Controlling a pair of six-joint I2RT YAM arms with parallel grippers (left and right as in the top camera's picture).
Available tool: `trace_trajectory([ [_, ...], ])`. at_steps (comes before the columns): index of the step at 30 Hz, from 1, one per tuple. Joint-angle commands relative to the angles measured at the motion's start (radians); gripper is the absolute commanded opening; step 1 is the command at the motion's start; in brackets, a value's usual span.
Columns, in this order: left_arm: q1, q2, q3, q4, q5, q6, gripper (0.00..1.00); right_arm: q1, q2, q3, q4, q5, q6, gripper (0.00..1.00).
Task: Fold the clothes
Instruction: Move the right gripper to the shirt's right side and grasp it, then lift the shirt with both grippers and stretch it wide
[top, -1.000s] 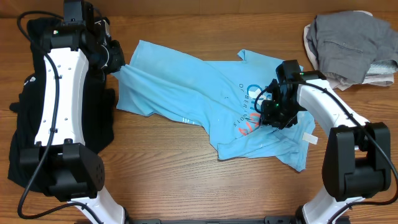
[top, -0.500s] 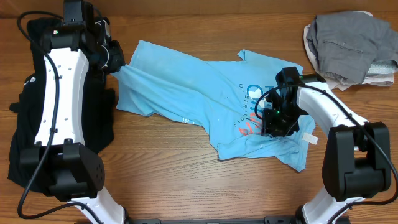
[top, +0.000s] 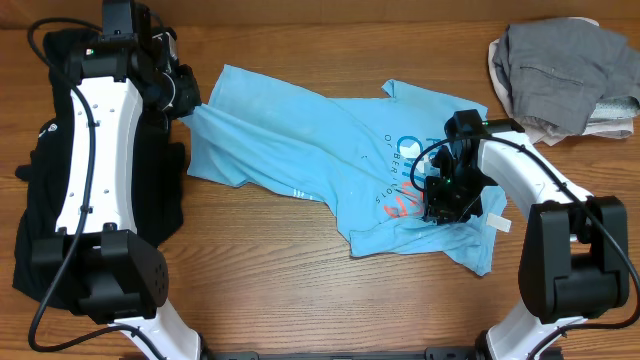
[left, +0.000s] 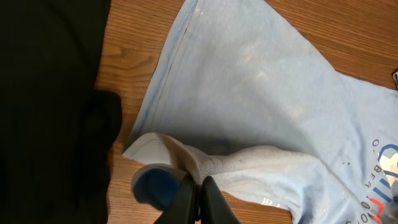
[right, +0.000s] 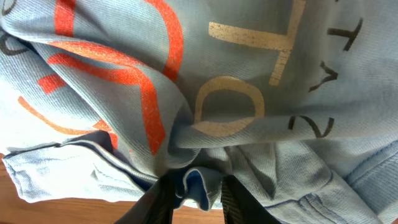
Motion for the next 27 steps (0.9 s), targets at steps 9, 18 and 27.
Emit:
trace_trajectory([
  [9,0.005,-0.006,0.074,0.001,-0.01,0.021,0.04,-0.076,-0.08,0.178,-0.017,-0.025,0.046,0.04],
  [18,0.018,-0.009,0.627,-0.172,-0.029,0.077,0.04,-0.225,-0.184,0.881,-0.356,0.052,0.042,0.04],
  [27,0.04,-0.041,0.821,-0.213,-0.04,0.077,0.04,-0.36,-0.185,1.257,-0.467,0.056,0.042,0.04],
])
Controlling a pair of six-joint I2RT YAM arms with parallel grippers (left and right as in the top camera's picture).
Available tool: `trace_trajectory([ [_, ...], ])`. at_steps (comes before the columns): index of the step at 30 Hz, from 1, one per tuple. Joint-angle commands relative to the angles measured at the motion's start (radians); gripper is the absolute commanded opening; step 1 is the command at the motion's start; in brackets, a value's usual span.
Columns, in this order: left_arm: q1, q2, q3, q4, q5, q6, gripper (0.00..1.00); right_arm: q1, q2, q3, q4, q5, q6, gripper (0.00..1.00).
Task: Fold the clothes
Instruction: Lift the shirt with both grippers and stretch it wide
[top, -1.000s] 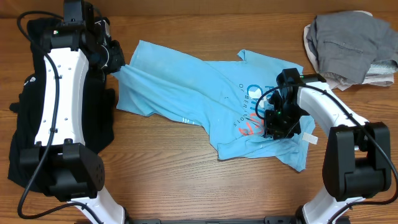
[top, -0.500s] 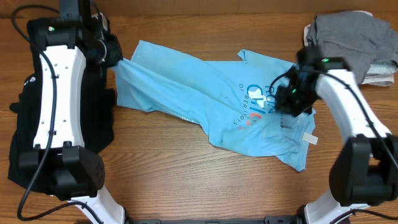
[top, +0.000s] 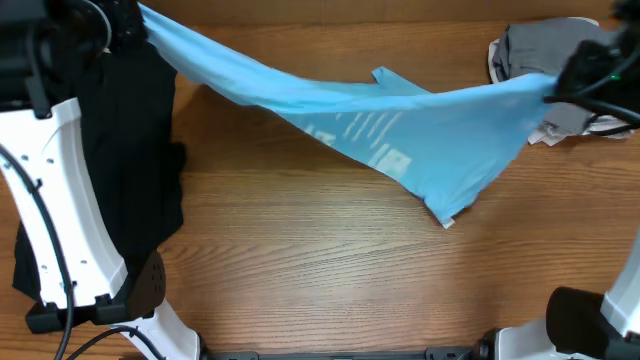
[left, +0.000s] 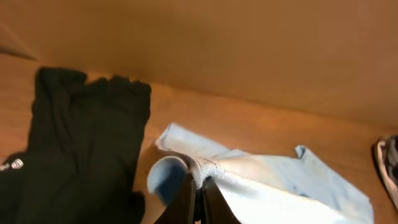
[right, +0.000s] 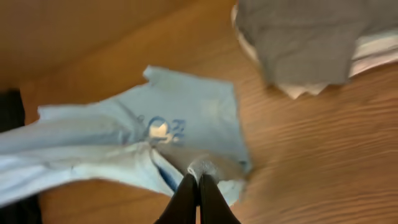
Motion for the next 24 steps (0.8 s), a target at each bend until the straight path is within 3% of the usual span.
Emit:
trace_trajectory([
  [1,0.01,-0.061,0.079,0.004,-0.018,0.023,0.04,-0.077,-0.019,0.177,-0.024,0.017,0.002,0.04],
  [10,0.01,-0.213,0.12,0.014,-0.007,-0.017,0.04,-0.233,-0.068,0.455,-0.057,0.014,0.002,0.04],
  [24,0.01,-0.46,0.12,-0.093,0.048,-0.065,0.04,-0.362,-0.277,0.468,-0.057,0.04,-0.022,0.04],
])
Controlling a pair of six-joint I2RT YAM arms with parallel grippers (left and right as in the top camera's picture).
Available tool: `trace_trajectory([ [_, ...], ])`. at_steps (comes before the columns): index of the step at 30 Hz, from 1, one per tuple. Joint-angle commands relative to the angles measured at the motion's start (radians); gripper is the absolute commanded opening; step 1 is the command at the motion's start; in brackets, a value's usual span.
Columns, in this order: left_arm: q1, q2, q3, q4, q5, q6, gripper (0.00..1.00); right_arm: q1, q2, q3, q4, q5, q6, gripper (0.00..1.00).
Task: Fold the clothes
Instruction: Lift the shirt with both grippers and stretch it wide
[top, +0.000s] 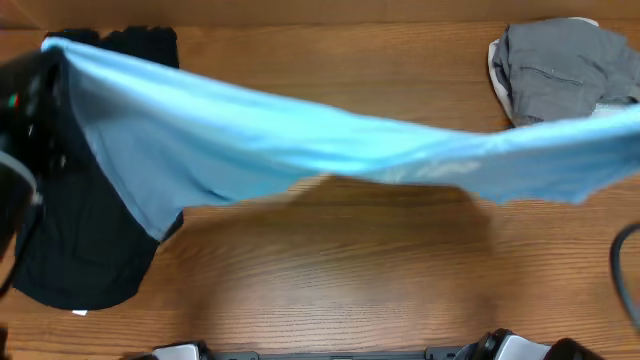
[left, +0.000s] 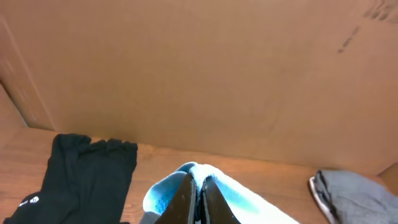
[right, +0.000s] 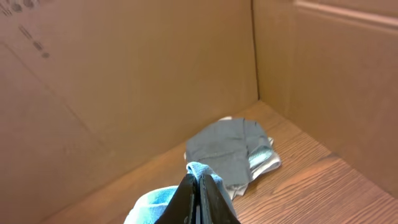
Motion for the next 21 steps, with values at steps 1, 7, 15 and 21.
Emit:
trace_trajectory([
  [1,0.006,-0.046,0.013,0.005,0.009,-0.016,0.04,-0.01,-0.034,0.02,0.005,0.024,-0.011,0.04],
  [7,0.006,-0.114,0.013,0.05,0.029,-0.016,0.04,-0.01,-0.095,0.02,0.005,0.024,-0.014,0.04],
  [15,0.006,-0.087,-0.001,0.047,0.008,-0.013,0.04,-0.01,-0.119,0.017,0.006,-0.04,-0.033,0.04],
  [21,0.006,0.103,-0.01,-0.024,-0.068,-0.013,0.04,-0.01,0.019,-0.031,0.005,-0.185,-0.086,0.04],
])
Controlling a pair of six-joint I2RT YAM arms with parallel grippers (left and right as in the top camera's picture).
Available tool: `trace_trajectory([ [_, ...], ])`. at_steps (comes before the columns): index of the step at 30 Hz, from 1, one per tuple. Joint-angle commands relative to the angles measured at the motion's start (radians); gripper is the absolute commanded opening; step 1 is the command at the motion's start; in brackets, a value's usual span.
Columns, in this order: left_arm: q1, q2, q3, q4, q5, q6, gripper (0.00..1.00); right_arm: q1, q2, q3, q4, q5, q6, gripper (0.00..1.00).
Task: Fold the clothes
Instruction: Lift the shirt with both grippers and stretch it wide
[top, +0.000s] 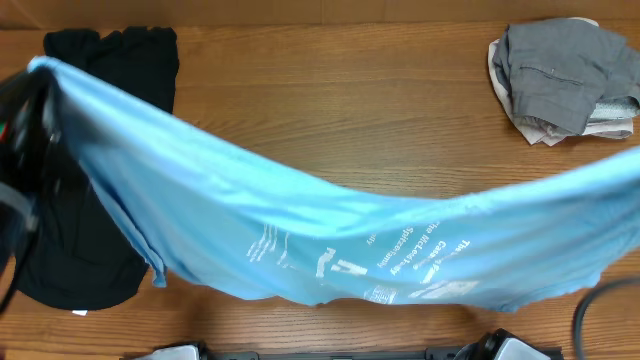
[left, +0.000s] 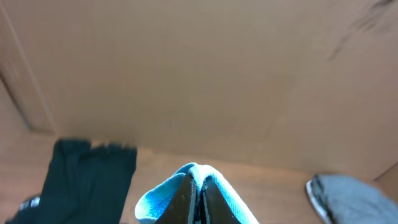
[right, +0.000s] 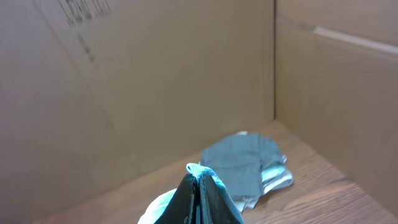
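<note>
A light blue T-shirt (top: 330, 230) with white print hangs stretched across the overhead view, high above the table and close to the camera. My left gripper (left: 198, 186) is shut on one end of the T-shirt (left: 168, 193). At the other end, my right gripper (right: 198, 185) is shut on a fold of the T-shirt (right: 163, 208). In the overhead view the left arm shows only as a blurred dark shape at the left edge, and the right arm is out of frame.
A black garment (top: 110, 70) lies flat at the table's left. A crumpled grey and white pile of clothes (top: 560, 75) sits at the back right corner. Cardboard walls (right: 155, 74) enclose the back and right side of the wooden table (top: 330, 90).
The held shirt has spread wider and hangs lower in the overhead view, its white print now showing. Both grippers are still shut on its ends, high above the table.
The shirt lay crumpled on the table with both grippers shut on it, left at its left end, right near its print. Then it was lifted and stretched between them above the table. It was then raised higher, and now hangs spread wide close to the camera.
</note>
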Motion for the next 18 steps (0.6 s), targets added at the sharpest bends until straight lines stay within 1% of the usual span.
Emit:
trace_trajectory([
  [1,0.006,0.151,-0.011,-0.025,-0.076,-0.007,0.04,-0.005,0.122,-0.046,0.005,-0.111,-0.045,0.04],
  [6,0.006,0.301,-0.011,-0.039,-0.134,-0.007,0.04,0.019,0.252,-0.091,0.005,-0.181,-0.101,0.04],
  [10,0.006,0.421,-0.011,-0.021,-0.152,-0.007,0.04,0.083,0.386,-0.105,0.015,-0.183,-0.143,0.04],
  [18,0.005,0.636,-0.011,0.073,-0.152,-0.007,0.04,0.238,0.643,-0.105,0.14,-0.159,-0.171,0.04],
])
